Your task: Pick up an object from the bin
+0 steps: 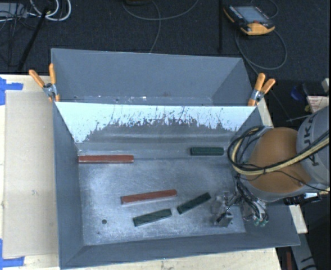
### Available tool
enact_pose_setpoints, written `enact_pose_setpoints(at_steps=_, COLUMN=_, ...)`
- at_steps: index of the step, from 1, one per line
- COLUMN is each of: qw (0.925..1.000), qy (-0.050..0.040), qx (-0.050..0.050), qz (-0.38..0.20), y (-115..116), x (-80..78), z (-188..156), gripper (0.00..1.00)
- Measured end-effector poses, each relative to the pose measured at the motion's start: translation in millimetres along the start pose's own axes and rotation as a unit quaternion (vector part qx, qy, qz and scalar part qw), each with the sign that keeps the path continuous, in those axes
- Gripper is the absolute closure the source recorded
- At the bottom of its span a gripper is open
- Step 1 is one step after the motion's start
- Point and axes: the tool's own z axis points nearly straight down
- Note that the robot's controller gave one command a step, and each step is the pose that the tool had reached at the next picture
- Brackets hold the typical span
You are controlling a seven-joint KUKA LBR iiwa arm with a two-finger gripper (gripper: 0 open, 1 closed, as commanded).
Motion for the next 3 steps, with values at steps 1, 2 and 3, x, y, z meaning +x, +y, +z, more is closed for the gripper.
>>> enact_pose_setpoints(at_steps=1, qw=1.0000, qy=-0.0022, qx=0.000, qz=0.000, y=0.0, x=-1.2, z=-0.5, gripper=0.00)
enact_pose_setpoints(at_steps=2, qw=0.9989, qy=-0.0020, qx=-0.002, qz=-0.046, y=75.3, x=-28.1, z=-0.5, gripper=0.00)
enact_pose_setpoints(at_steps=3, qw=0.9871, qy=-0.0059, qx=0.000, qz=-0.160, y=121.1, x=6.4, z=-2.1, gripper=0.00)
